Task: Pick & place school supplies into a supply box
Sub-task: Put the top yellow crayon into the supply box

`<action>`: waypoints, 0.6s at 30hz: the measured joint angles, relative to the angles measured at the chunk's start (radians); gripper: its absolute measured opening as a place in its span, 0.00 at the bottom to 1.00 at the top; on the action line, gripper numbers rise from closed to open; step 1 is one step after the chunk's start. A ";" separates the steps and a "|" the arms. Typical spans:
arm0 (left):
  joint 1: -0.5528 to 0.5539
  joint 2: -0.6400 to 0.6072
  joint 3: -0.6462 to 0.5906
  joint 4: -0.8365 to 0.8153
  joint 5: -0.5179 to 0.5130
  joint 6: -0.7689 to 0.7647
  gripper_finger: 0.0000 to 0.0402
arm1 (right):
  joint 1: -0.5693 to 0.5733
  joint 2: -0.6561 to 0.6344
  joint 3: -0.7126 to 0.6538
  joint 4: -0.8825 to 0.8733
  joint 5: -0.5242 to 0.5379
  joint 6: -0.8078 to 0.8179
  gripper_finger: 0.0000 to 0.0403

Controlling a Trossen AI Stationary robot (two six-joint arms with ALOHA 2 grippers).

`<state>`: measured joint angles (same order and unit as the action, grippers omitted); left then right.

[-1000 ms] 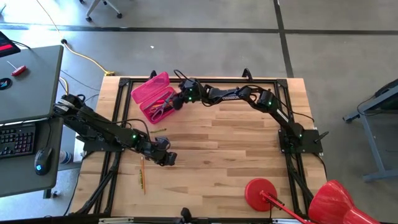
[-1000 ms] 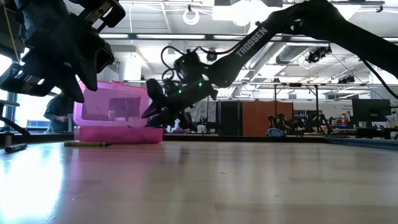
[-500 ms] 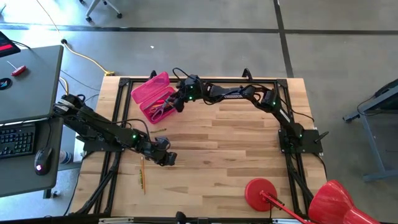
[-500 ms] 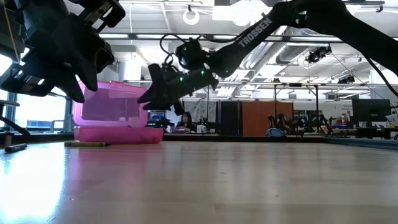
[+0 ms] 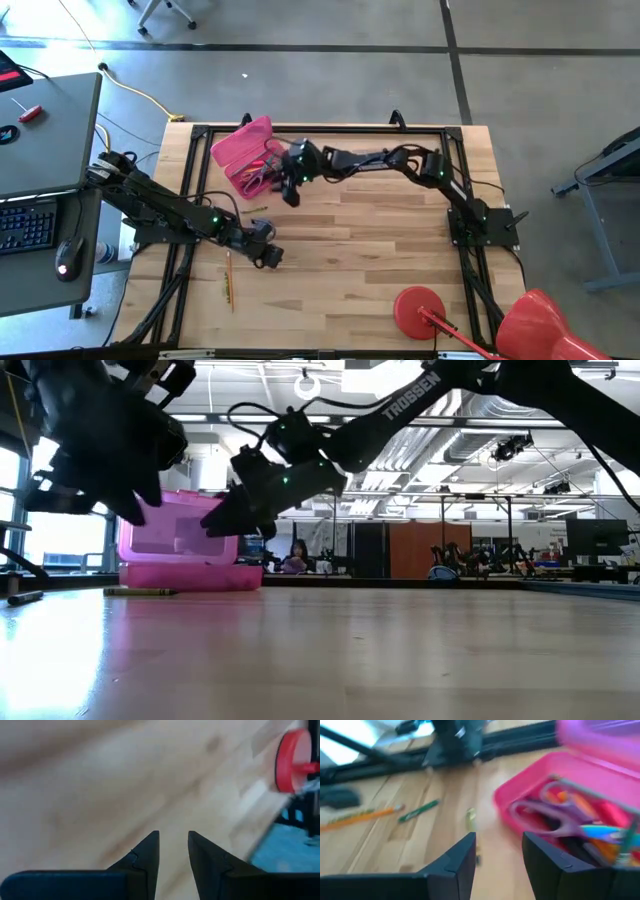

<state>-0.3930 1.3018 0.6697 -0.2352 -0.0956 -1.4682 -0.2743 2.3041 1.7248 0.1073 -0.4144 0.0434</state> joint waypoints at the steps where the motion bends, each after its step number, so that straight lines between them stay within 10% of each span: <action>1: 0.001 0.000 0.000 0.001 -0.055 0.042 0.33 | 0.009 0.000 0.000 -0.016 -0.001 -0.015 0.34; 6: 0.014 0.000 0.000 0.001 -0.352 0.210 0.33 | 0.052 0.000 0.000 -0.081 -0.002 -0.085 0.34; 11: 0.033 -0.028 0.001 0.071 -0.143 0.319 0.33 | 0.078 0.001 0.000 -0.128 0.005 -0.151 0.34; 18: -0.047 -0.193 0.120 -0.124 -0.291 0.443 0.33 | 0.093 0.001 0.000 -0.140 0.008 -0.151 0.34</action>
<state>-0.4402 1.1083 0.7892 -0.3589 -0.3865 -1.0256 -0.1813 2.3051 1.7248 -0.0322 -0.4068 -0.1078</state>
